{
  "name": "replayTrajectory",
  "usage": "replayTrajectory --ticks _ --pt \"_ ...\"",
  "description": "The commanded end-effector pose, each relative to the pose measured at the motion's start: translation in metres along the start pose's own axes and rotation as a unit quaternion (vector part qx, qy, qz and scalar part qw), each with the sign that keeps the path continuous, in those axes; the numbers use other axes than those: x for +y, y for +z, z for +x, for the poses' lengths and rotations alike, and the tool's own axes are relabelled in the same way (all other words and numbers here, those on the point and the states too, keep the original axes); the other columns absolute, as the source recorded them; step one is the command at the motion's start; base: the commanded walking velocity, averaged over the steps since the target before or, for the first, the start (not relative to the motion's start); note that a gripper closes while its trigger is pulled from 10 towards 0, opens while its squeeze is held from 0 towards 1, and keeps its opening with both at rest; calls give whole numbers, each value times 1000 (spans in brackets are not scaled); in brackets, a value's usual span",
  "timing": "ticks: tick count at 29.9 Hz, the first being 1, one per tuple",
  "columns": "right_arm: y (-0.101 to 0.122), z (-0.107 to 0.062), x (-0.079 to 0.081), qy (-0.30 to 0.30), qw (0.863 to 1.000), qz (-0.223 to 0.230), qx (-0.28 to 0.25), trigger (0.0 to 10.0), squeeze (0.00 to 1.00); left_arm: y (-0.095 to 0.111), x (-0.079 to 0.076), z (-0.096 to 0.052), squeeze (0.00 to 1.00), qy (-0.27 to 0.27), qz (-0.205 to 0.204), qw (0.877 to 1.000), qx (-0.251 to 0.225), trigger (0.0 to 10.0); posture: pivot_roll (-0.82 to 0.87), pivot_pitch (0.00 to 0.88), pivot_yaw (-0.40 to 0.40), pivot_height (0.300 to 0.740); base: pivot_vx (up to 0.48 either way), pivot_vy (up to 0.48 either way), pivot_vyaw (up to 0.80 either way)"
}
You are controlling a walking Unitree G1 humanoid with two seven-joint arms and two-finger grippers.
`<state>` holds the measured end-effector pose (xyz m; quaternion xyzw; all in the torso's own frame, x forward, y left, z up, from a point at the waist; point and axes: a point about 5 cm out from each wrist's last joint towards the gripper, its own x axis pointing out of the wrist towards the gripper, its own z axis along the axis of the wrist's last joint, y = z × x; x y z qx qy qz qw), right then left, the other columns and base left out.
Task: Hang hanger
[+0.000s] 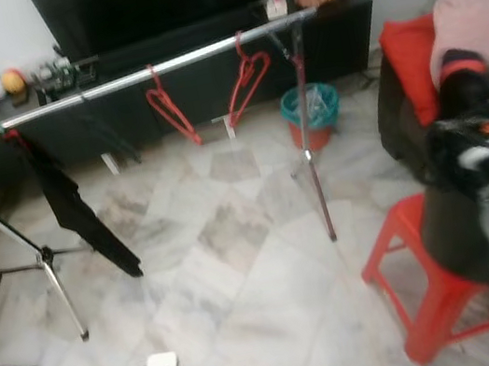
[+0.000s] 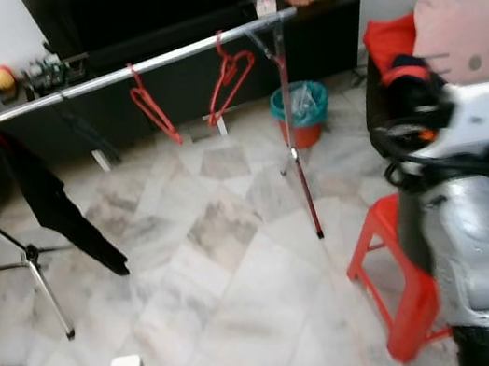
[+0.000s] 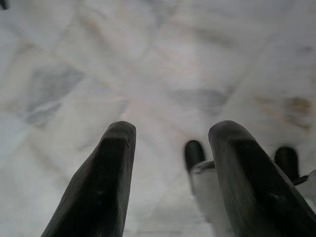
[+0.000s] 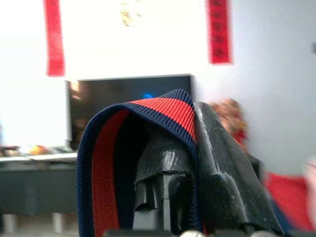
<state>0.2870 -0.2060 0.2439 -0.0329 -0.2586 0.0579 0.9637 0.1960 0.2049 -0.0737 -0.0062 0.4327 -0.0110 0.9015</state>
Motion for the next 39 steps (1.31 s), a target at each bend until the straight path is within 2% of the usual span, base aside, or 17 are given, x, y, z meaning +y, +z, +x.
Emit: replayTrajectory --ticks 1,13,27,39 --pt "11 2 6 22 999 -6 -27 10000 0 -2 2 -1 0 1 -6 1000 0 10000 -175 0 104 740 0 424 0" --pt "15 5 17 54 998 -8 -34 10000 0 -12 17 -6 0 13 -11 1000 10 10000 -176 0 105 740 0 429 0" --pt "18 7 21 68 997 -11 -39 10000 0 -10 14 -5 0 9 -11 1000 6 10000 -172 0 106 740 0 401 0" --pt "-3 0 20 51 999 4 -2 10000 0 -10 13 -5 0 7 -8 1000 7 10000 -164 0 104 740 0 0 0"
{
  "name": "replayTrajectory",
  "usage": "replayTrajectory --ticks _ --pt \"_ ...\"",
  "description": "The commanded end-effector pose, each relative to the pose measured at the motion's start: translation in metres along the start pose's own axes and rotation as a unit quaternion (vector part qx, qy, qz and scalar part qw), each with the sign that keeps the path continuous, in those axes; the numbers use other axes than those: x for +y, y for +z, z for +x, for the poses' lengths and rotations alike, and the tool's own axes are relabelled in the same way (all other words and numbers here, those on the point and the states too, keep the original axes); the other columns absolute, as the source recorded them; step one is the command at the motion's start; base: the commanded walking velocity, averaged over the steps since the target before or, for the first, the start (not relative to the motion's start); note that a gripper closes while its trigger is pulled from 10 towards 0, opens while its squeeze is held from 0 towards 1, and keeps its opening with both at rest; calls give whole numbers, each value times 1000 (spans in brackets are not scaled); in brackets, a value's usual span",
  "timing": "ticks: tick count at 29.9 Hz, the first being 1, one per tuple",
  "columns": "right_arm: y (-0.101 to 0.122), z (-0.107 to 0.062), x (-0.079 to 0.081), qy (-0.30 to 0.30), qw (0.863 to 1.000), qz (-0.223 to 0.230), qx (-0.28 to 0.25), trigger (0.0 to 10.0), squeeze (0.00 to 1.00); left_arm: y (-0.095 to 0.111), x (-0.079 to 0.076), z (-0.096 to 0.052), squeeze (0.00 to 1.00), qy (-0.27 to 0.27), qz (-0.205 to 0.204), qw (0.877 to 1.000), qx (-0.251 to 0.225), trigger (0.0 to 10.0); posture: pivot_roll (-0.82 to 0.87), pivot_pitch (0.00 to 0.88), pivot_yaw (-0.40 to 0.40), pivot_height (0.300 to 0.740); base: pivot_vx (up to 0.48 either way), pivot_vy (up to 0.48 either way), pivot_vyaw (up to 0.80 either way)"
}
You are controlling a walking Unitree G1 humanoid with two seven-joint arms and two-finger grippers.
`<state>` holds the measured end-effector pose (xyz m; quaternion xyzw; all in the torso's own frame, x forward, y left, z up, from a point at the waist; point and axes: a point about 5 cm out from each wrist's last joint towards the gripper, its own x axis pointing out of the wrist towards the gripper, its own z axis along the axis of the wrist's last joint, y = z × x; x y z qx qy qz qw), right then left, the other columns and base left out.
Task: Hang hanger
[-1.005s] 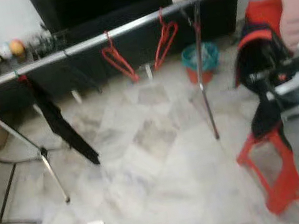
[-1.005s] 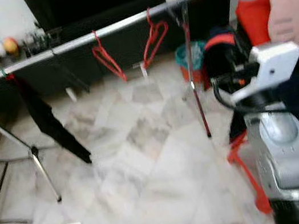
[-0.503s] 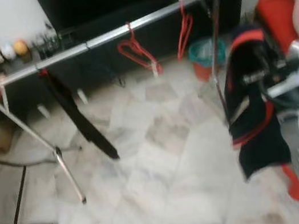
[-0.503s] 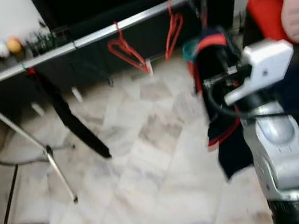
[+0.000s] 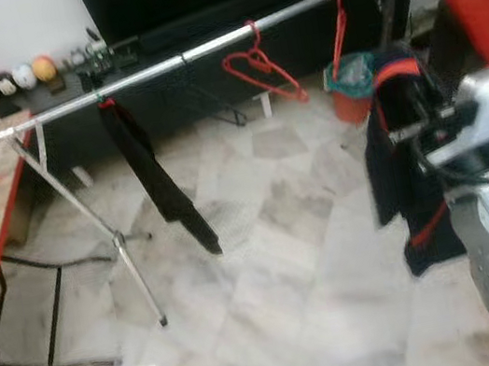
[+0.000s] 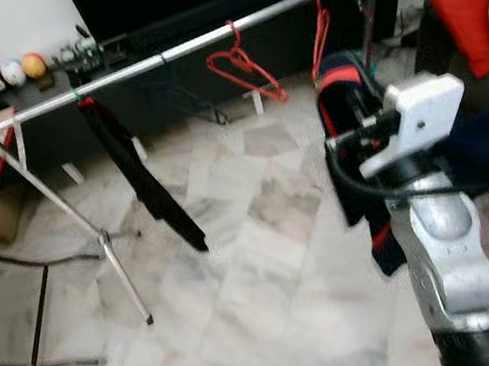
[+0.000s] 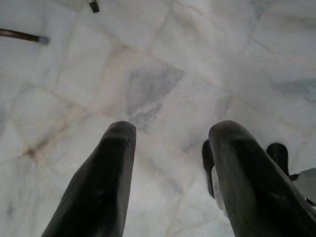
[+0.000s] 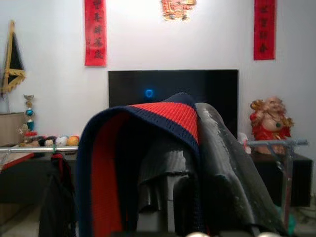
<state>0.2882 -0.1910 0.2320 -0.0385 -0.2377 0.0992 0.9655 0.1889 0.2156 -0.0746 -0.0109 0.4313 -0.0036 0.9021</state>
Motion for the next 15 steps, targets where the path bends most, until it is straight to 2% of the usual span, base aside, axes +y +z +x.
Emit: replayTrajectory --ticks 1,5,7,8,9,10,12,14,15 --pt "7 3 7 18 1000 1 -18 10000 0 -5 3 -1 0 2 0 1000 9 10000 -165 0 105 740 0 0 0" --pt "-4 0 9 24 1000 7 4 10000 0 -5 2 -1 0 1 1 1000 10 10000 -165 0 105 740 0 0 0" --pt "-27 -8 -2 -11 998 -7 65 10000 0 -6 2 -1 0 -1 2 1000 12 10000 -162 0 103 740 0 0 0" --pt "-54 -20 -15 -51 989 -18 136 10000 0 -6 1 -1 0 -4 5 1000 16 10000 -162 0 103 740 0 0 0" --pt "-63 -25 -19 -65 984 -25 161 10000 0 -7 1 -1 0 -4 5 1000 17 10000 -162 0 103 740 0 0 0" --pt "-84 -39 -32 -113 970 -22 213 10000 0 -7 1 -1 0 -5 7 1000 18 10000 -162 0 103 740 0 0 0" --pt "-100 -53 -39 -143 958 -9 248 10000 0 -8 1 -2 0 -6 6 1000 19 10000 -161 0 101 740 0 0 0" --pt "-124 -77 -47 -173 933 -28 314 10000 0 -8 0 -2 0 -7 6 1000 21 10000 -158 0 102 740 0 0 0" --pt "-137 -93 -50 -190 917 -24 349 10000 0 -9 0 -2 0 -7 6 1000 22 10000 -158 0 102 740 0 0 0"
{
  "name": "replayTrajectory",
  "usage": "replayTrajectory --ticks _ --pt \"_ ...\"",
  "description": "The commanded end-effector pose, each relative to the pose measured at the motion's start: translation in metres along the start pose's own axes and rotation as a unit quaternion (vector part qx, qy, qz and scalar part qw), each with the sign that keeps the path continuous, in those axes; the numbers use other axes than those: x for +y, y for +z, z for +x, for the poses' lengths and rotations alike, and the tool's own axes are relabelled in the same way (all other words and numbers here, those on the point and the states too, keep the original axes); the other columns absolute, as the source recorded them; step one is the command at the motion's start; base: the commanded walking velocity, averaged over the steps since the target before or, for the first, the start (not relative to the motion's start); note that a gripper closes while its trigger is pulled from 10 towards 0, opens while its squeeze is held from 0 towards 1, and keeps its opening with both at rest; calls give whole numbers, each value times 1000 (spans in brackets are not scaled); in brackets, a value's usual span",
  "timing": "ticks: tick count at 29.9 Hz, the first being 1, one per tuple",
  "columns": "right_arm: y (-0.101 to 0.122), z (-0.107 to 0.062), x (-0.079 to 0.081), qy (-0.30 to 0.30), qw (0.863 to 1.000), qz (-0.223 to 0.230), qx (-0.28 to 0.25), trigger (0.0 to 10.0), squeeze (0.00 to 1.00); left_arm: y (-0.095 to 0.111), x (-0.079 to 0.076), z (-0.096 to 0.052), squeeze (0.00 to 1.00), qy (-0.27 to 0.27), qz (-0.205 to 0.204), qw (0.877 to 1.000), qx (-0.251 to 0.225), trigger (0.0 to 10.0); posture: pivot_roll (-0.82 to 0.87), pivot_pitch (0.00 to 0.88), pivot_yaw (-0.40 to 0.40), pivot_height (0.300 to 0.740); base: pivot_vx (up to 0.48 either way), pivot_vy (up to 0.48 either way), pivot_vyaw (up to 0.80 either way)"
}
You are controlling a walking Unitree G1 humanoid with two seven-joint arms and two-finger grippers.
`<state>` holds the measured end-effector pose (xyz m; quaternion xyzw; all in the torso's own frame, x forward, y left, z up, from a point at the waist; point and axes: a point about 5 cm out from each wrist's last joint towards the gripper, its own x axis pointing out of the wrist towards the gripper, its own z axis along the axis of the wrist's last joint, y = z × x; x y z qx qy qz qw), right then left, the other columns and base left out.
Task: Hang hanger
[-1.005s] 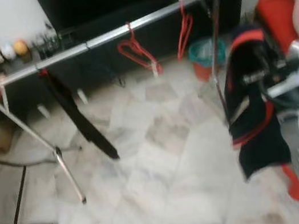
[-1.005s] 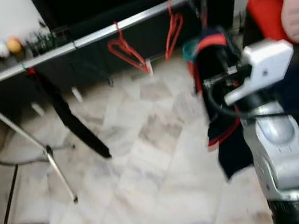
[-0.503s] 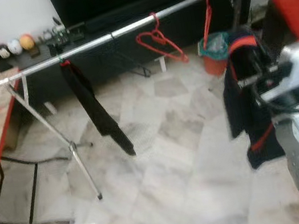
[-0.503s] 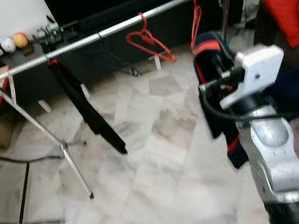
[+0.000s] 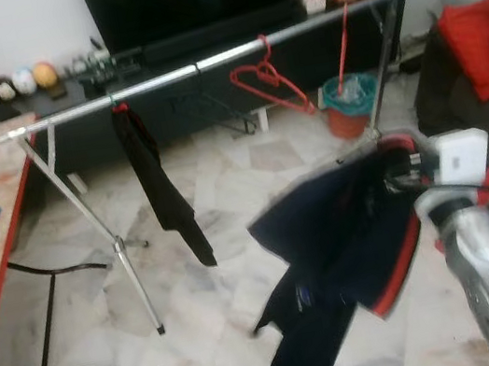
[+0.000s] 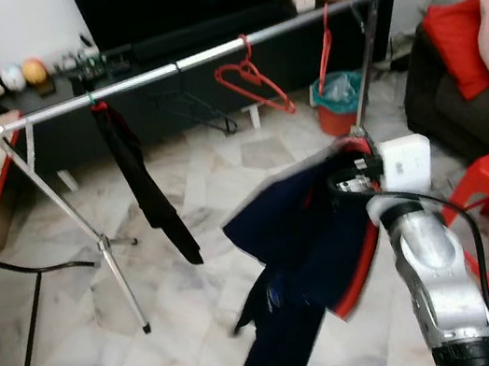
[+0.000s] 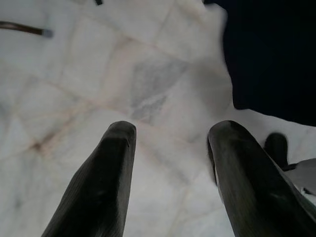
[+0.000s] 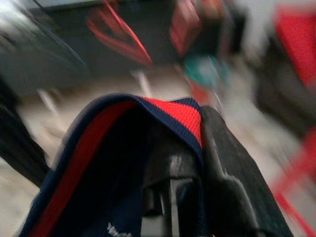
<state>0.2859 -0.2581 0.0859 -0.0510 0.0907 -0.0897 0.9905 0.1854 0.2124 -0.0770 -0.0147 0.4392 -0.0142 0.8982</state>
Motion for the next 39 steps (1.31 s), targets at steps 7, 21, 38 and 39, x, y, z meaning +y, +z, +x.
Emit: replayTrajectory --ticks 7,21,38,39 --pt "-90 -24 -4 -29 987 22 157 10000 0 -5 5 -2 0 4 12 1000 18 10000 -154 0 106 740 0 0 0" --pt "-149 -57 -2 -95 957 99 255 10000 0 -8 2 -2 0 -5 14 1000 23 10000 -139 0 104 740 0 0 0" --pt "-172 -83 2 -127 942 125 283 10000 0 -5 -4 0 0 -6 7 1000 18 10000 -135 0 99 740 180 0 0" --pt "-172 -83 2 -127 942 125 283 10000 0 -5 -4 0 0 -6 7 1000 18 10000 -135 0 99 740 326 0 0"
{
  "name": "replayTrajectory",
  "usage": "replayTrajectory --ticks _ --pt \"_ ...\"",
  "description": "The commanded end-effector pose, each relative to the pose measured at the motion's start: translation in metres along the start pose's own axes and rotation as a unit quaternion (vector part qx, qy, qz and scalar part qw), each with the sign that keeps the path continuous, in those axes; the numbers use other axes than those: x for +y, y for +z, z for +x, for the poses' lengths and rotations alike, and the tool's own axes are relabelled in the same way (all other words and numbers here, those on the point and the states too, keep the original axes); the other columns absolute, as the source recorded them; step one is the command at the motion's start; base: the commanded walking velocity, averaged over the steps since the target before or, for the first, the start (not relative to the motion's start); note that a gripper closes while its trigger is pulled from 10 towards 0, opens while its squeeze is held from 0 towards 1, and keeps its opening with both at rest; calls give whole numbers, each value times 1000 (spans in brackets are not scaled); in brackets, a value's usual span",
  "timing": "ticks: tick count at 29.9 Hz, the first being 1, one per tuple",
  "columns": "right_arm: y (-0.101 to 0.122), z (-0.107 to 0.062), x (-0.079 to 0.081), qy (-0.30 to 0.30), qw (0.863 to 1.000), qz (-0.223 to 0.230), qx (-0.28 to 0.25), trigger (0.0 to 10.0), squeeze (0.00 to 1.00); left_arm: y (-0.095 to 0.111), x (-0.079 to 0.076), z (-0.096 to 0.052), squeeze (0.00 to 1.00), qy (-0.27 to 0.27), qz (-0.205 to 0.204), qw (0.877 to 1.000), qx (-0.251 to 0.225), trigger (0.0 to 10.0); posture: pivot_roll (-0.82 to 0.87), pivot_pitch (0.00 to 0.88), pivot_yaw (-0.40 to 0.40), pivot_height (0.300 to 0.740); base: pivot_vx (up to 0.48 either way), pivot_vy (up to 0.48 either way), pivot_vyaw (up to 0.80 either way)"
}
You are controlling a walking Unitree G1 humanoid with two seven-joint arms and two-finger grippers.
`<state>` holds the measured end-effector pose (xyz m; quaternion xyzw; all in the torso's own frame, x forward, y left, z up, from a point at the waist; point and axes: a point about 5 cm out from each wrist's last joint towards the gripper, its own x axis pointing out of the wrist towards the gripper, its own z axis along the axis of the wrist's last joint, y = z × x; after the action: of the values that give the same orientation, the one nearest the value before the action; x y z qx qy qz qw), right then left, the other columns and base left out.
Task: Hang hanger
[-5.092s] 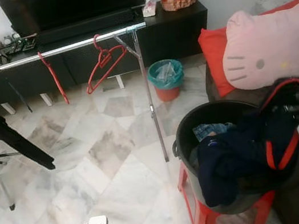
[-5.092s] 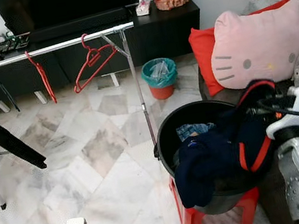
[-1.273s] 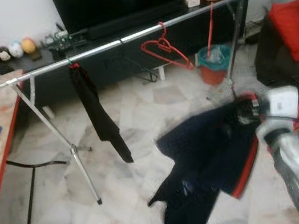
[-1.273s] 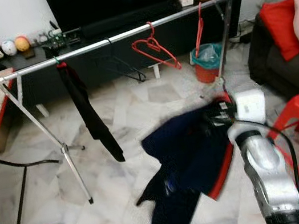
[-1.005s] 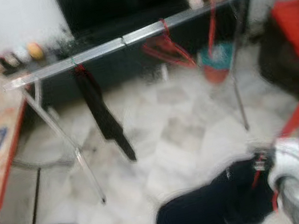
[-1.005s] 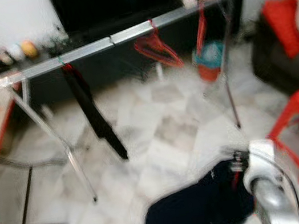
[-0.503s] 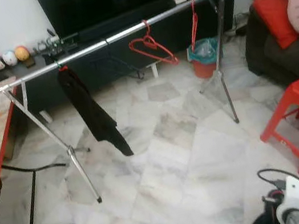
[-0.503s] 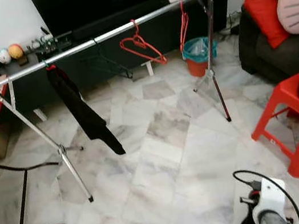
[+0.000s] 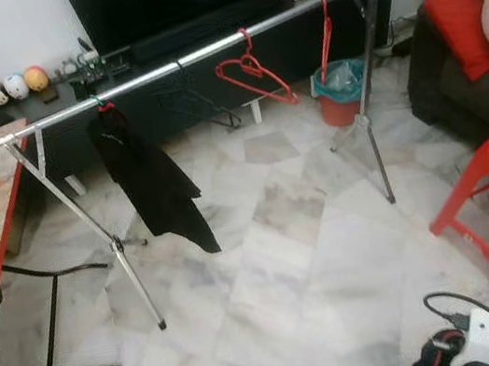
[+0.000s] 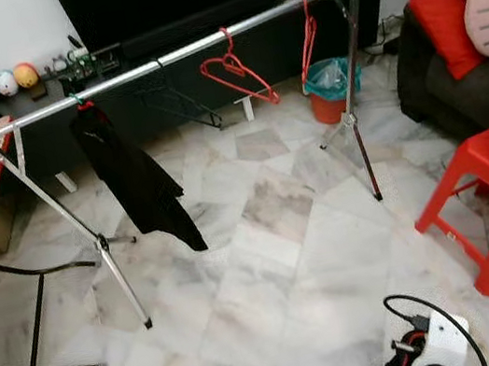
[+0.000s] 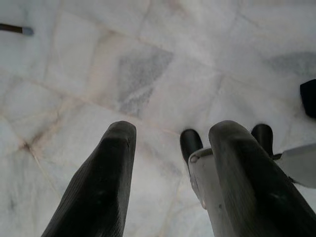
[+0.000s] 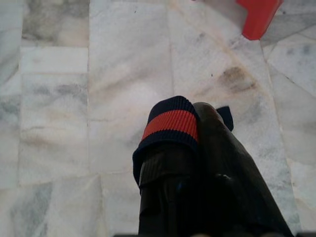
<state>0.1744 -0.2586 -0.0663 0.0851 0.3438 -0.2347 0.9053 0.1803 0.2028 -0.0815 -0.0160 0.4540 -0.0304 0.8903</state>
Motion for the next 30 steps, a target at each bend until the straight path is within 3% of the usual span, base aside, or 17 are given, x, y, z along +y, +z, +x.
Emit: replayTrajectory --ticks 1,19,30 --pt "-7 -2 1 -5 1000 5 13 10000 0 1 6 -1 0 11 -1 1000 1 10000 -132 0 98 740 326 0 0" --pt "-6 -2 2 -13 1000 18 9 10000 0 2 5 -1 0 13 -4 1000 -2 10000 -132 0 98 740 326 0 0" --pt "-5 -2 -8 -35 999 30 7 10000 0 2 5 0 0 14 -4 1000 -2 10000 -130 0 98 740 327 0 0"
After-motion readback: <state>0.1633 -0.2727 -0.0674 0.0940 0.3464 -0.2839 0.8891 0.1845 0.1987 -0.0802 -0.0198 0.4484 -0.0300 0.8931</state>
